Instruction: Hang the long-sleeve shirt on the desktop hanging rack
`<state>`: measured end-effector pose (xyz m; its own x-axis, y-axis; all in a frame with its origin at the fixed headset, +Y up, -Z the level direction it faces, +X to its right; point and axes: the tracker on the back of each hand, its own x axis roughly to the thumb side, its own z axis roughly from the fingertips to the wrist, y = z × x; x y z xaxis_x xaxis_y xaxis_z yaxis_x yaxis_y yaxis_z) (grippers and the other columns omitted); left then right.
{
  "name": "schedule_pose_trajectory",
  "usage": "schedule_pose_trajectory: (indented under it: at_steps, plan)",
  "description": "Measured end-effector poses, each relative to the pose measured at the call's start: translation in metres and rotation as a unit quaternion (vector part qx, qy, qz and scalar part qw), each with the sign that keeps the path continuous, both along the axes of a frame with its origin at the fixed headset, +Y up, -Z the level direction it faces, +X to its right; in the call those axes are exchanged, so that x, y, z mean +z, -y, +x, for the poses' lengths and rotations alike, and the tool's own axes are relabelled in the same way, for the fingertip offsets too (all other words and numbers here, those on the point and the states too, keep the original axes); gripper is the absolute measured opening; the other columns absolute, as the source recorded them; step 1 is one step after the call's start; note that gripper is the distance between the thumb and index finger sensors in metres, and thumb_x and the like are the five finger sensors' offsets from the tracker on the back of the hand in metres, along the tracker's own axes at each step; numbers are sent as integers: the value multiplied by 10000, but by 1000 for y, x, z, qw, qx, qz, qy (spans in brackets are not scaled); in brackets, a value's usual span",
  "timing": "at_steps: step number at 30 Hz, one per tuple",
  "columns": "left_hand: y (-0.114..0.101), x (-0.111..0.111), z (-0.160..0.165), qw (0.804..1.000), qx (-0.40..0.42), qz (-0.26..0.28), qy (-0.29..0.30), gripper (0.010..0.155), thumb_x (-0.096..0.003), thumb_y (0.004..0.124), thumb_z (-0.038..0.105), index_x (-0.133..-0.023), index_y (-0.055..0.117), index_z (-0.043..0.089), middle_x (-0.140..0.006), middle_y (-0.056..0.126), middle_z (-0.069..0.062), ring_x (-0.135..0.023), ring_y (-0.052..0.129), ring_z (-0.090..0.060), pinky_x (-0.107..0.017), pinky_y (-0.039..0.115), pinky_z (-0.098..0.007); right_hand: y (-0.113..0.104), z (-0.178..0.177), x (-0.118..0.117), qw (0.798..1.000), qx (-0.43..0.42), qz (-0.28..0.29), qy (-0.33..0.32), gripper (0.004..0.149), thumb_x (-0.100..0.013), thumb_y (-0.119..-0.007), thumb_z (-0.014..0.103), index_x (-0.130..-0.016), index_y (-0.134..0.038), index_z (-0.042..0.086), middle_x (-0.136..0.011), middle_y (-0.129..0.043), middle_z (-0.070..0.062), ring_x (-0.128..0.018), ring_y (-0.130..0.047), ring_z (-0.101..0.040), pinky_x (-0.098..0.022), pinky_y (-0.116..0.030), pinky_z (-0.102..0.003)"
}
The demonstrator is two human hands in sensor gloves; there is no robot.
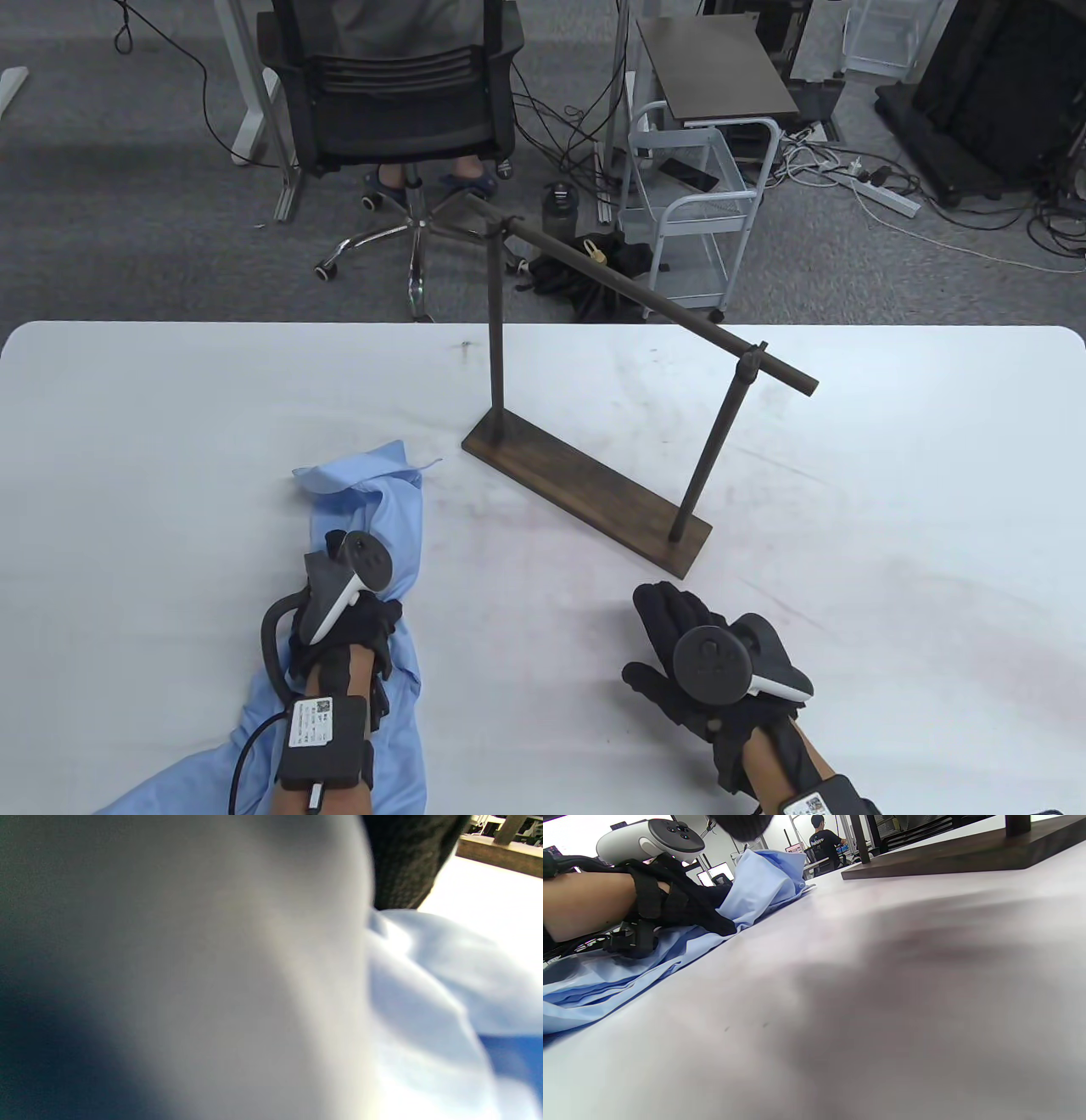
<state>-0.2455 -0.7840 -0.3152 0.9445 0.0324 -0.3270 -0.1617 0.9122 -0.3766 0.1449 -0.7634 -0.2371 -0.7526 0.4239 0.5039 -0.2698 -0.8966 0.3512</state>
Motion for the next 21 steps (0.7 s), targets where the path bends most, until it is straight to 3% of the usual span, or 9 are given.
schedule_pose_trajectory:
  at_steps: [7, 11, 15, 21]
  plan:
    - [0, -1, 2, 1000, -6, 30, 3, 961, -526, 921, 398, -1133, 212, 165, -1083, 694, -76, -701, 872, -199, -519, 824, -414, 0, 0, 0, 1000, -1, -1, -1, 854, -649, -626, 368, -1066, -95, -155, -1071, -220, -551, -879, -380, -850, -549, -417, -896]
    - [-3, 0, 0, 998, 10, 56, 4, 795, -547, 905, 376, -1127, 393, 193, -987, 814, -14, -619, 914, -159, -457, 853, -373, 0, 1, 0, 1000, -3, 0, -1, 851, -649, -627, 367, -1068, -104, -157, -1072, -227, -549, -877, -387, -850, -549, -420, -895]
    - [-8, 2, -1, 995, 46, 92, 9, 629, -578, 853, 364, -1096, 520, 236, -942, 855, -26, -573, 918, -155, -425, 849, -365, -1, 1, -1, 1000, -6, 3, 0, 849, -648, -629, 367, -1070, -111, -158, -1072, -235, -550, -876, -392, -850, -549, -424, -894]
    - [-18, 6, -8, 984, 100, 144, 13, 559, -589, 827, 379, -1075, 578, 261, -909, 882, -33, -533, 924, -141, -397, 851, -349, -1, 2, -1, 1000, -4, 2, 2, 848, -648, -629, 366, -1071, -114, -158, -1073, -240, -550, -877, -398, -848, -549, -427, -894]
